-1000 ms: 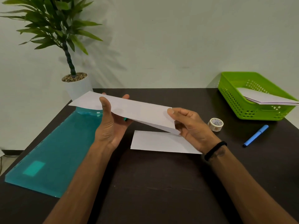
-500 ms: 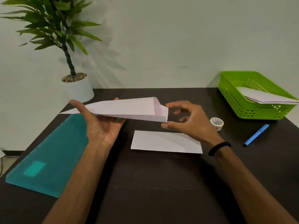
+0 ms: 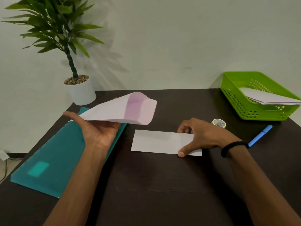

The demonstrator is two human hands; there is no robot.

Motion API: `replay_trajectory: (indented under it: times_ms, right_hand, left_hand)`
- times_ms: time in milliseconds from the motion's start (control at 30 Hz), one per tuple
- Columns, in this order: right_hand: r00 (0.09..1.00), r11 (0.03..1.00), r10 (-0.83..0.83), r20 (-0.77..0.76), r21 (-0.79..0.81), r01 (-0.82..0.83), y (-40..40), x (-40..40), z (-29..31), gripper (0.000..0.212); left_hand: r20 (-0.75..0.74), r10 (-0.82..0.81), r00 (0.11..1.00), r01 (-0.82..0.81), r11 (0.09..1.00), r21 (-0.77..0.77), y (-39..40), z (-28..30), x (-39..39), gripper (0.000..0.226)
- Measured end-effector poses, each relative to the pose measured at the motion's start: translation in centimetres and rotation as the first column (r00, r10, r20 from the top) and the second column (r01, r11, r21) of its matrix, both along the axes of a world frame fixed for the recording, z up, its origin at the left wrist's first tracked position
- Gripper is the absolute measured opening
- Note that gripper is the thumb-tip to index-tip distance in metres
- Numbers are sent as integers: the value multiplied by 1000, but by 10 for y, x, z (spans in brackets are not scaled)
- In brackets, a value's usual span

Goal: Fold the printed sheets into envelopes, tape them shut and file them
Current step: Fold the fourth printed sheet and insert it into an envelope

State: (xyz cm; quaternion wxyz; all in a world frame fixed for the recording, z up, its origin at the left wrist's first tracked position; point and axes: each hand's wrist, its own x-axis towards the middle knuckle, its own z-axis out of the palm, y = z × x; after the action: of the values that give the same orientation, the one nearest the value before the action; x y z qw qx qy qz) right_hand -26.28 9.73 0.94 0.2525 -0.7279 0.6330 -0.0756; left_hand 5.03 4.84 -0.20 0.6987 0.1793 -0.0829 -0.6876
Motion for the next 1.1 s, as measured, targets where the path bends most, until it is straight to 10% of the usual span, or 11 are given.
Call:
replay_trajectory:
  times_ms: [333,633,1100]
  right_hand:
    - [886,977,-47,462,-164,137,-9,-11,-14,10]
    - [501,927,-128,856,-77,368,-5,-4,-15,25]
    - [68,865,-157,985,104,491,-12,-18,-13,35]
  left_hand:
    - [-26,30,999,-31,999,-26,-5,-5,7,99]
    - [-99,42,994,-40,999,16,1,3,5,100]
    - [-52,63,997,-63,998,-10,-4,6,0,90]
